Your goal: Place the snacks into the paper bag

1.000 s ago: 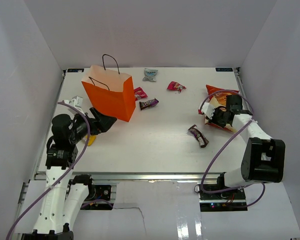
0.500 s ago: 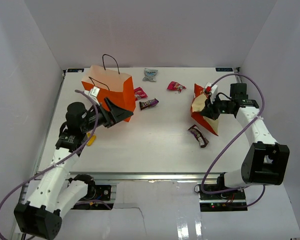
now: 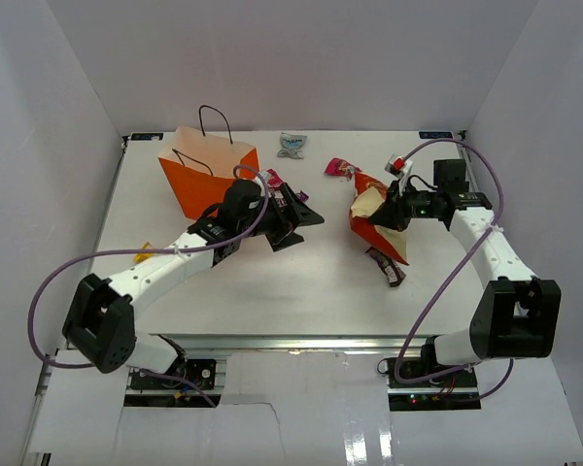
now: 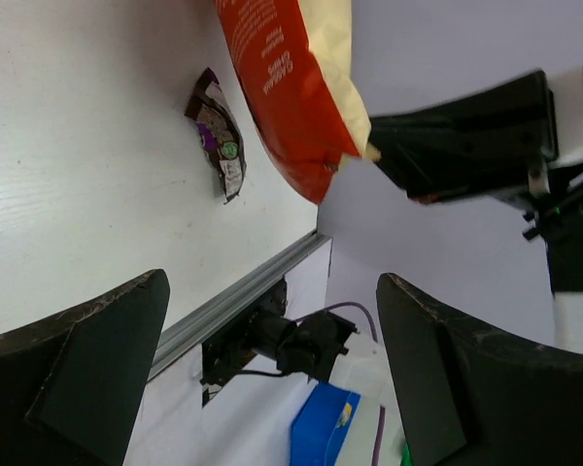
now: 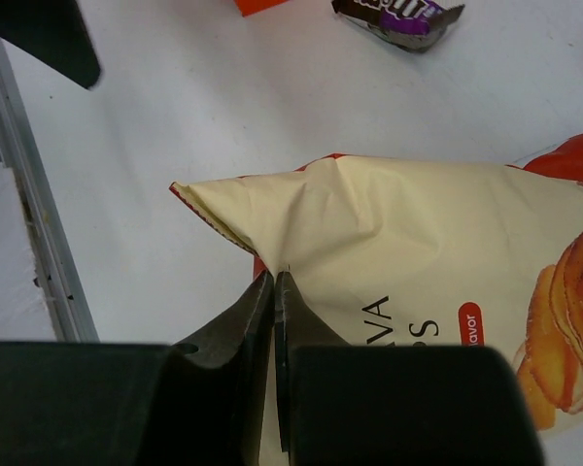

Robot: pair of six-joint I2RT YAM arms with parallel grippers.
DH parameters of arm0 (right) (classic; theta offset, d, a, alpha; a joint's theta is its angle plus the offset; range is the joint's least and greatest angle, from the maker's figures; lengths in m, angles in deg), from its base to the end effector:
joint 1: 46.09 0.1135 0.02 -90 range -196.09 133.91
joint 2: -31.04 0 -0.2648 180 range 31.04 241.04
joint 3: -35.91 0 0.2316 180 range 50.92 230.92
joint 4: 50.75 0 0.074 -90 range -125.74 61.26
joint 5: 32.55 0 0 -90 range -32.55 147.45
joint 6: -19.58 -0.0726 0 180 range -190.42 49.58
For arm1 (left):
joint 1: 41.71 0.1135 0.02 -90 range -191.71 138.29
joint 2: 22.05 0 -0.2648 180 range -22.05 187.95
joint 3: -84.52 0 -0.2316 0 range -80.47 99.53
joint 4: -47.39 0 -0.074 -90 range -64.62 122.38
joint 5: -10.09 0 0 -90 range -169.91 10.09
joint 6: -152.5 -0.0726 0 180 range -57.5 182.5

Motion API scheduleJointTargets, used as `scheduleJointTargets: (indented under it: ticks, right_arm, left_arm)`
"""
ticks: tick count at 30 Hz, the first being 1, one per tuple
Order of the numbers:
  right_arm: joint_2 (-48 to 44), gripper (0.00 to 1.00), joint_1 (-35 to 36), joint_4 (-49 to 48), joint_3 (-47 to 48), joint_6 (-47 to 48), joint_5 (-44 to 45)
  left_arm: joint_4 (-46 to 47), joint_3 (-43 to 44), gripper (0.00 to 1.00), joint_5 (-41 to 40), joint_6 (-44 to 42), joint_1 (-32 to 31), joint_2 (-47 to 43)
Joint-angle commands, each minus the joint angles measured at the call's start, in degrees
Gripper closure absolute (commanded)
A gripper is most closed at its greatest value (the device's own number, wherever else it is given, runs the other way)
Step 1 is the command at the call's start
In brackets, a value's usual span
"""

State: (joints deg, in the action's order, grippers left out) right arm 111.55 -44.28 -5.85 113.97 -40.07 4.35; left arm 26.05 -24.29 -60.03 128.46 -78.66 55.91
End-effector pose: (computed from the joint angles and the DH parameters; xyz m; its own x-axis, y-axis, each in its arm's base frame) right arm 0.2854 0.0671 0.2783 -0.3512 -0.3146 -0.8819 -0.8551 0.4914 0.1652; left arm 0.2411 -0.2122 0.2781 -0.8886 -0.4063 -0.2130 -0.0159 0.4914 -0.8708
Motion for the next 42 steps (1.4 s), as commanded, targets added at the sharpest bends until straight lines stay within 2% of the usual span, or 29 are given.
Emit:
scheduleJointTargets:
  ticks: [1,7,18,19,23,31,33,35,38,39,41,42]
  right_arm:
    - [-2.81,0.92,3.37,-5.62,-1.69,-5.03,-3.5]
    - [-3.87,0.92,7.15,-10.11,-4.24,-7.85,-2.18]
    - [-3.08,0.92,9.27,-13.54,-3.98,-10.57,-1.92]
    - [-3.08,0.92,9.36,-13.54,-4.07,-10.57,-1.92]
    - [-3.69,0.92,9.53,-13.54,-4.6,-10.57,-1.92]
    - [-5.1,0.89,9.53,-11.35,-5.91,-8.2,-1.65]
    - [-5.54,0.87,9.53,-10.82,-6.09,-7.68,-1.39]
    - [-5.89,0.85,9.53,-10.29,-6.09,-7.15,-0.95]
    - [-6.15,0.75,9.62,-8.63,-5.4,-5.66,0.19]
    - [-6.15,0.66,9.54,-8.01,-5.04,-5.22,0.71]
    - [-6.5,0.56,9.53,-6.25,-3.9,-4.16,2.12]
    - [-6.68,0.43,9.45,-5.64,-3.29,-3.55,2.56]
  left_arm:
    - [1.32,6.64,0.02,-2.92,3.66,-1.45,4.65]
    - [1.23,12.1,0.02,-2.21,4.8,-3.74,13.26]
    - [0.7,14.48,0.03,-1.42,7.7,-5.94,19.07]
    - [0.7,15.18,0.06,-1.33,7.87,-6.12,19.51]
    - [0.44,17.29,0.28,0.16,8.84,-6.12,22.33]
    - [2.28,15.98,0.53,-0.02,9.63,-6.12,22.07]
    - [2.9,15.54,0.65,0.33,9.72,-6.12,22.07]
    - [3.51,15.36,0.72,0.77,9.72,-6.2,22.15]
    - [4.22,14.66,0.87,1.13,9.72,-6.2,21.54]
    - [4.39,14.05,0.89,1.04,9.72,-6.21,21.19]
    - [4.66,13.52,0.96,0.78,9.46,-5.94,20.14]
    - [4.4,13.25,0.98,0.6,8.76,-5.85,19.87]
